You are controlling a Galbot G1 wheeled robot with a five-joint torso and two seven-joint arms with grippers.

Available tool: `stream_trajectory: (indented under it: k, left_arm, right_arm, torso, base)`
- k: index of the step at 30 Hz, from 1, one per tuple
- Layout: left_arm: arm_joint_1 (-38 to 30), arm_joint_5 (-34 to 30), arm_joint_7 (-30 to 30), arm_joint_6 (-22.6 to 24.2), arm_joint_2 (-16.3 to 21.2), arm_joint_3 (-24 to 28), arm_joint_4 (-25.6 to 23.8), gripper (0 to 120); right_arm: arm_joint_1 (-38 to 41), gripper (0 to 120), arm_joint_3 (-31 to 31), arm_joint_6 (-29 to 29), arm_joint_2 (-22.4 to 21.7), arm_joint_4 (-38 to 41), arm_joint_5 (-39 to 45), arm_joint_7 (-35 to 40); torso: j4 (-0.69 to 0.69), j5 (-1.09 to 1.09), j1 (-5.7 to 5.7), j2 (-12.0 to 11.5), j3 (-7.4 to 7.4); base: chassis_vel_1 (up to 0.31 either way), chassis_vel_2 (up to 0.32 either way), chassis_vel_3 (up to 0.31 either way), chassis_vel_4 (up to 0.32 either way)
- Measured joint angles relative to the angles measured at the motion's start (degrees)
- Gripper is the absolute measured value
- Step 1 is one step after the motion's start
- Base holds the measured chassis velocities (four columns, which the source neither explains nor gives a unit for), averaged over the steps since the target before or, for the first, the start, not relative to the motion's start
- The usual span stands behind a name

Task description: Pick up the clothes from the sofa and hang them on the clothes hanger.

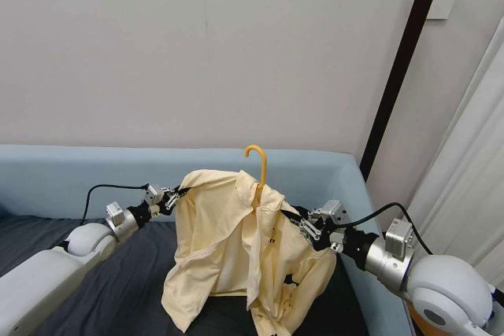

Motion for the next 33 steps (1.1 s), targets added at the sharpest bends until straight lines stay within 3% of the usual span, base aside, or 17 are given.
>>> stream_trajectory:
  k: [12, 24, 33]
  left_arm:
    - [1.2, 1.2, -1.2, -0.2, 0.7, -1.5, 1.6, 0]
    - [2.2, 5.1, -7.8, -1.0, 0.0, -0.3, -0.6, 0]
    - [3.5, 12.4, -12.4, -2.5, 2.8, -0.9, -2.4, 34]
  right_arm:
    - [0.2, 7, -0.3, 0.0, 0.8, -0.3, 0.5, 0.5]
    - [0.3, 7, -0.6, -0.1, 0.8, -0.4, 0.9, 0.6]
    - [0.2, 7, 0.1, -0.7, 1.8, -0.9, 3.6, 3.1]
  torso:
    - [0.01, 0.01, 0.00, 0.0, 0.00]
    - [-0.01, 0.00, 0.00, 0.0, 0.00]
    - [0.01, 0.01, 0.00, 0.0, 0.00]
  base:
    - [0.000, 0.000, 0.000, 0.000]
    - [0.000, 0.000, 0.000, 0.000]
    - [0.000, 0.000, 0.000, 0.000]
